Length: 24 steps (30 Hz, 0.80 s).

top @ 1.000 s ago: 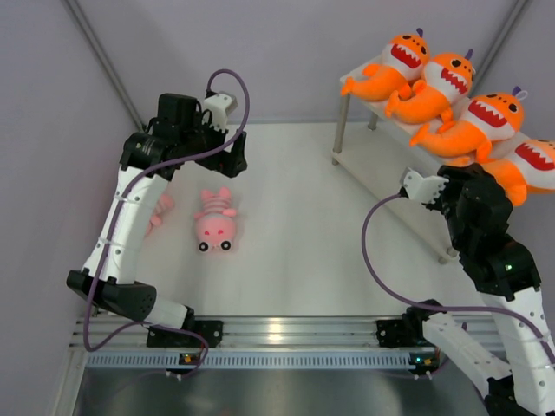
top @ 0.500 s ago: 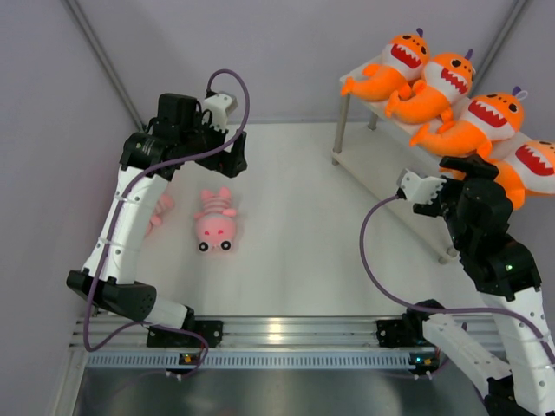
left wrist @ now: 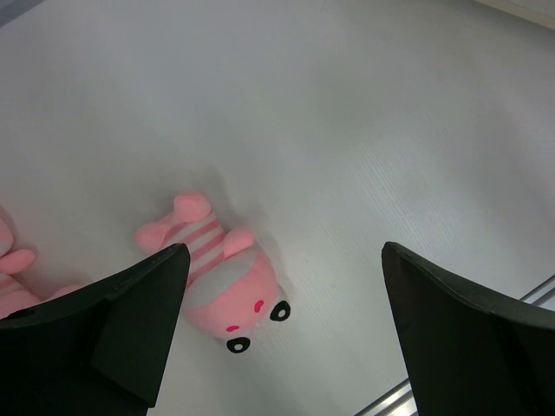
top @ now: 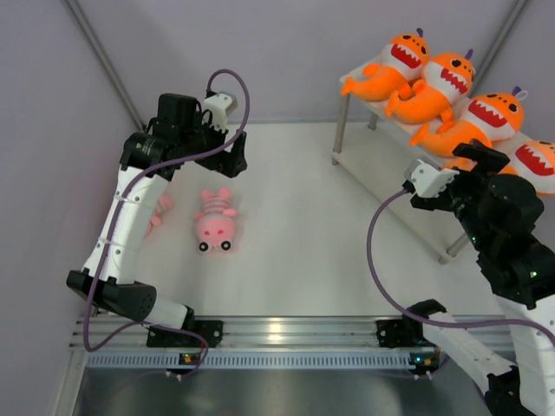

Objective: Place and organize the stuffed toys onto the shelf

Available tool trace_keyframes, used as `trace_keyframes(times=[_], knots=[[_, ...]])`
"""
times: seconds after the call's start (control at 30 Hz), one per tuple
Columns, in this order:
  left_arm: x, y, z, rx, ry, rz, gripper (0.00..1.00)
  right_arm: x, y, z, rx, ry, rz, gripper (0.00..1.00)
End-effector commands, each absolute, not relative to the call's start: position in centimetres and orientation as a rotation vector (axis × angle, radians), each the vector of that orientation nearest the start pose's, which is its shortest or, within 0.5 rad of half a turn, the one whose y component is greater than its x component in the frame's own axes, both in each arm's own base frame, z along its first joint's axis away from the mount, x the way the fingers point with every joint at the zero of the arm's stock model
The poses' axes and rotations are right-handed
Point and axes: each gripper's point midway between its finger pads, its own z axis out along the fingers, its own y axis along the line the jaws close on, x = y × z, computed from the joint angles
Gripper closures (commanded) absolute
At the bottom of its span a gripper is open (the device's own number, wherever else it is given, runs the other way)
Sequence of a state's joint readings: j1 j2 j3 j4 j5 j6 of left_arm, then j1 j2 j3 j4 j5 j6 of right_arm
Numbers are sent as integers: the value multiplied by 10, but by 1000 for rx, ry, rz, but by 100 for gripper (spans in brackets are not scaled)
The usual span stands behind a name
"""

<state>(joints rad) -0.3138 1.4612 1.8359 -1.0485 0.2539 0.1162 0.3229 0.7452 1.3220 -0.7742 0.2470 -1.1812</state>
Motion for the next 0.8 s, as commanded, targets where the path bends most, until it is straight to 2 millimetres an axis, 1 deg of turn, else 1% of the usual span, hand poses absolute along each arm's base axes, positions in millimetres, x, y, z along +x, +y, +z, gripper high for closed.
trace_keyframes(times=[0.0, 0.03, 0.07, 0.1, 0.13, 0.17, 0.2, 0.23, 0.27, 0.3, 0.33, 0.37, 0.4, 0.43, 0.47, 0.5, 0.53, 0.6, 0.63, 0.67, 0.7, 0.73, 0.77], knots=[[330, -148, 345, 624, 2128, -385, 2, 229, 23, 441, -1083, 1380, -631, 1], [331, -148, 344, 624, 2129, -384, 2, 229, 35, 441, -1110, 1356, -574, 1], [331, -148, 345, 625, 2127, -385, 2, 227, 39, 449, -1098, 1339, -547, 1], [331, -148, 344, 625, 2129, -385, 2, 227, 43, 451, -1103, 1335, -518, 1], [331, -149, 343, 627, 2132, -386, 2, 225, 53, 454, -1121, 1313, -465, 1], [331, -149, 343, 624, 2134, -386, 2, 227, 63, 451, -1127, 1324, -401, 1], [331, -149, 342, 627, 2135, -387, 2, 220, 75, 466, -1125, 1269, -331, 0], [331, -148, 343, 626, 2134, -385, 2, 218, 82, 473, -1114, 1247, -278, 1], [331, -148, 343, 624, 2133, -386, 2, 218, 88, 495, -1015, 1217, -209, 1], [331, -148, 343, 625, 2132, -383, 2, 216, 80, 520, -890, 1203, -212, 1], [331, -148, 343, 627, 2132, -382, 2, 225, 72, 539, -755, 1212, -206, 1], [331, -148, 343, 626, 2132, -385, 2, 218, 55, 574, -547, 1209, -162, 1], [331, -148, 344, 626, 2130, -385, 2, 222, 19, 581, -333, 1294, -255, 1], [331, -149, 344, 630, 2129, -391, 2, 247, 10, 575, -224, 1388, -292, 1], [331, -150, 343, 631, 2130, -392, 2, 235, -9, 585, -48, 1421, -273, 1], [331, -150, 343, 634, 2131, -398, 2, 233, -35, 581, 121, 1459, -375, 2], [331, -151, 343, 633, 2131, -400, 2, 241, -40, 576, 198, 1480, -398, 3], [330, -151, 343, 636, 2131, -405, 2, 243, -56, 570, 273, 1497, -508, 2], [329, -152, 343, 641, 2130, -411, 2, 244, -67, 568, 332, 1497, -552, 3], [328, -152, 343, 641, 2130, -416, 2, 241, -73, 571, 370, 1479, -541, 3], [327, -153, 344, 644, 2125, -418, 2, 234, -93, 571, 453, 1461, -579, 4], [326, -152, 344, 646, 2124, -419, 2, 226, -102, 573, 520, 1426, -558, 8], [326, -153, 344, 647, 2124, -421, 2, 222, -110, 569, 562, 1421, -584, 10]])
